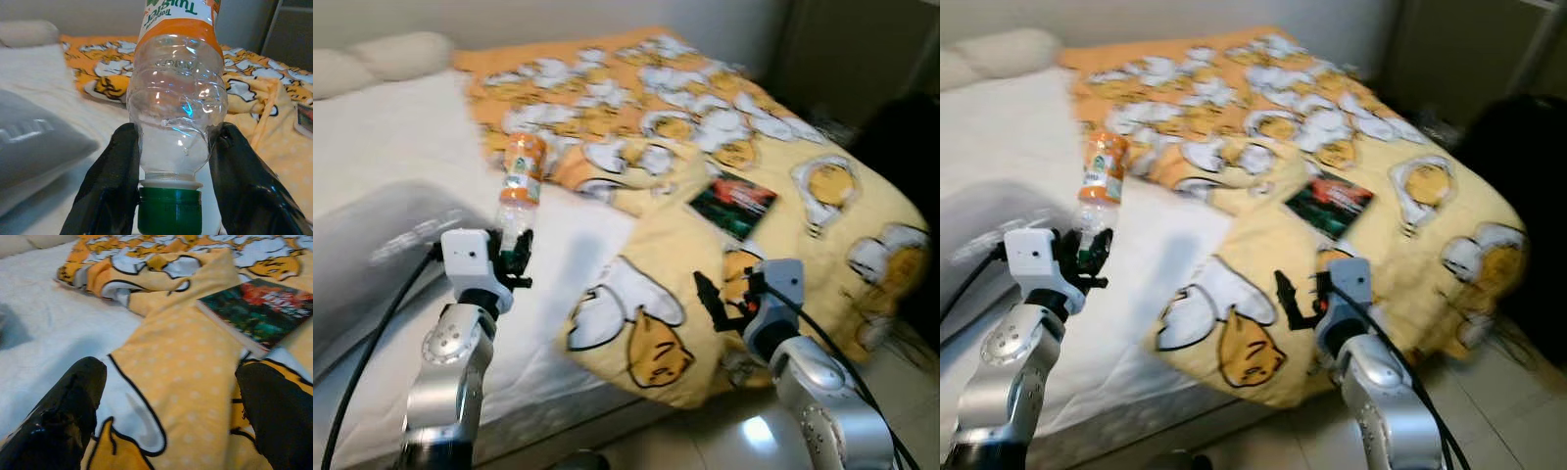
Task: Clean up the room
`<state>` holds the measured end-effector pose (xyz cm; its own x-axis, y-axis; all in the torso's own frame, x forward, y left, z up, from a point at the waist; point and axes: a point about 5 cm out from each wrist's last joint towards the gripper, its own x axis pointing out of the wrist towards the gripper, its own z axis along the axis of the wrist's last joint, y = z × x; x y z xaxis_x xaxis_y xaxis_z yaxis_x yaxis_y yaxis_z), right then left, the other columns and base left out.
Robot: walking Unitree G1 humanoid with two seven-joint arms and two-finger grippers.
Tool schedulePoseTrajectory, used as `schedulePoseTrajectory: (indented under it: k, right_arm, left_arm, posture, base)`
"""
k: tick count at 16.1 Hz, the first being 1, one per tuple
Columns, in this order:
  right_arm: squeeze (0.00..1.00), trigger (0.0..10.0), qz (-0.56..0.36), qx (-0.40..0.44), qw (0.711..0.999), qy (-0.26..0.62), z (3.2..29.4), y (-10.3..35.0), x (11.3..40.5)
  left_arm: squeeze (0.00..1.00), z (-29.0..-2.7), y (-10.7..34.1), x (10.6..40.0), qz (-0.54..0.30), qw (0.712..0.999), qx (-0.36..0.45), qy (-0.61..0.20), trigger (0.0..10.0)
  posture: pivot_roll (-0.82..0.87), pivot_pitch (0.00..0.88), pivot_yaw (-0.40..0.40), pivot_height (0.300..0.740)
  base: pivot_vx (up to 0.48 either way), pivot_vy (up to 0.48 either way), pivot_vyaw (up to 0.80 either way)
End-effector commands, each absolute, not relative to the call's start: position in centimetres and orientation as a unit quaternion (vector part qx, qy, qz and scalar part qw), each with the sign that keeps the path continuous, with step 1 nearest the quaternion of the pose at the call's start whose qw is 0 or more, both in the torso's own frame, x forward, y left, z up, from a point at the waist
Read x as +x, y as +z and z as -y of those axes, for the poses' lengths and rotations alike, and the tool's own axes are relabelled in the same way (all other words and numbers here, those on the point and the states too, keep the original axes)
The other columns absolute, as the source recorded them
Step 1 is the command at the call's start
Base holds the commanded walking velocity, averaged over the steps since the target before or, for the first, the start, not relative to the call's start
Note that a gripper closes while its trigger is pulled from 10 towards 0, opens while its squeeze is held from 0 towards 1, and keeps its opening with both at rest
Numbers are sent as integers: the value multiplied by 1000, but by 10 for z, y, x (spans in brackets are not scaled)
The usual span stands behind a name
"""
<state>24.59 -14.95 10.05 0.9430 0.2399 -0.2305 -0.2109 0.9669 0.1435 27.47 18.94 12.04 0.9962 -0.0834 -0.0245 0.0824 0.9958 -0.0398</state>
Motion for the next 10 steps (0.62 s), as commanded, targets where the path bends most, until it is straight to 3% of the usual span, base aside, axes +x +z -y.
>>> schedulePoseTrajectory:
  k: [1, 2, 4, 5, 6, 10]
  right_arm:
    - [0, 10000, -112, 74, 984, 115, 149, 103, 250]
    - [0, 10000, -113, 76, 984, 115, 149, 102, 251]
    - [0, 10000, -114, 77, 984, 116, 147, 100, 254]
    - [0, 10000, -113, 80, 983, 116, 146, 100, 256]
    - [0, 10000, -110, 82, 984, 112, 146, 99, 261]
    - [0, 10000, -105, 87, 983, 119, 139, 101, 269]
  left_arm:
    - [0, -188, 128, 271, -16, 999, 11, -40, 2000]
    - [0, -189, 129, 271, -17, 999, 14, -36, 2235]
    - [0, -189, 133, 269, -25, 998, 39, -32, 4863]
    - [0, -188, 134, 269, -29, 998, 48, -31, 7451]
    - [0, -188, 134, 269, -33, 998, 51, -22, 8824]
    - [0, -187, 138, 276, -40, 997, 58, -23, 10000]
  posture:
    - [23, 0, 31, 740]
    - [25, 0, 30, 740]
    - [36, 0, 31, 740]
    - [41, 0, 31, 740]
    - [46, 0, 30, 740]
    - [52, 0, 37, 740]
  base:
    - [0, 0, 800]
    - [0, 0, 800]
    - [0, 0, 800]
    - [0, 0, 800]
    - [0, 0, 800]
    - [0, 0, 800]
